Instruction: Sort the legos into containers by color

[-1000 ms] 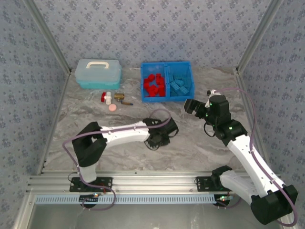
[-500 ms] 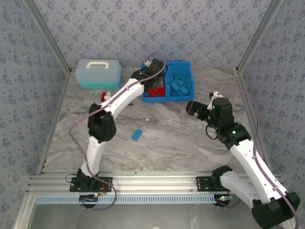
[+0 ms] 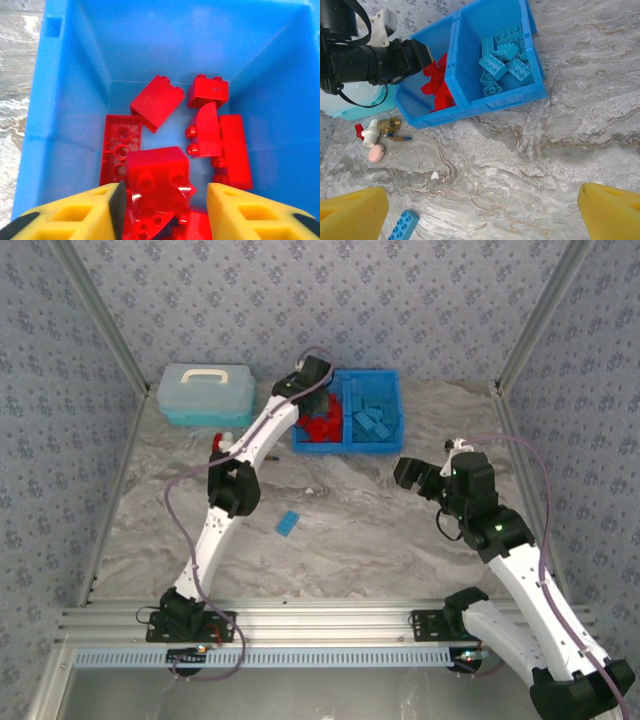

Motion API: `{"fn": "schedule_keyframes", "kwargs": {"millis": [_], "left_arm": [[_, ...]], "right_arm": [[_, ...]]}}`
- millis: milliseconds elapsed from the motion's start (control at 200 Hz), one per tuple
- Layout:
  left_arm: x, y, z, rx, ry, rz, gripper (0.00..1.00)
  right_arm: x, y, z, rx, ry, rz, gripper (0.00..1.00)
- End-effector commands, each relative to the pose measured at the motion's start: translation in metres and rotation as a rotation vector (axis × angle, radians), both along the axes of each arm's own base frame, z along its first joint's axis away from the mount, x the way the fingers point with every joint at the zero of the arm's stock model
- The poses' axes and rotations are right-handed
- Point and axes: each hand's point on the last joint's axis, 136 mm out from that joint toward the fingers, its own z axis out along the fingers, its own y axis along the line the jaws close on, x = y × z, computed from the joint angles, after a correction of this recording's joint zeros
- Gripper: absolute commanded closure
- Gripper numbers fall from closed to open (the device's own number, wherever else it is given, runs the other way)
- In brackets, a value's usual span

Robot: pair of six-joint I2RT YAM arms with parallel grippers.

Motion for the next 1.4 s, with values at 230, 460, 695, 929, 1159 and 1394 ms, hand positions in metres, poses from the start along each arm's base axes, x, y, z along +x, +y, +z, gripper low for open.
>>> {"fn": "schedule_keyframes", "kwargs": {"millis": [230, 460, 695, 929, 1159, 1394], "left_arm": [[-0.061, -0.006, 0.182, -0.180, -0.188, -0.108, 0.45], [-0.155, 0.046, 0.257, -0.202, -0.332, -0.163, 0.34], [-0.249, 0.134, 0.203, -0.063, -0.317, -0.097, 0.16], [-0.326, 0.214, 0.129, 0.009, -0.229, 0.076, 0.01], [-0.348, 0.239, 0.105, 0.004, -0.237, 0.142, 0.01], [-0.340, 0.239, 0.099, 0.049, -0.213, 0.150, 0.01]], "right_arm": [[0.004, 0.018, -0.011, -0.016, 0.026, 0.062, 0.00], [0.008, 0.086, -0.029, -0.137, 0.047, 0.264, 0.00], [-0.003, 0.197, -0.079, -0.296, 0.117, 0.580, 0.00], [-0.032, 0.282, -0.138, -0.559, 0.114, 0.941, 0.00], [-0.014, 0.307, -0.177, -0.694, 0.136, 1.017, 0.00], [-0.008, 0.311, -0.219, -0.779, 0.208, 1.061, 0.00]]}}
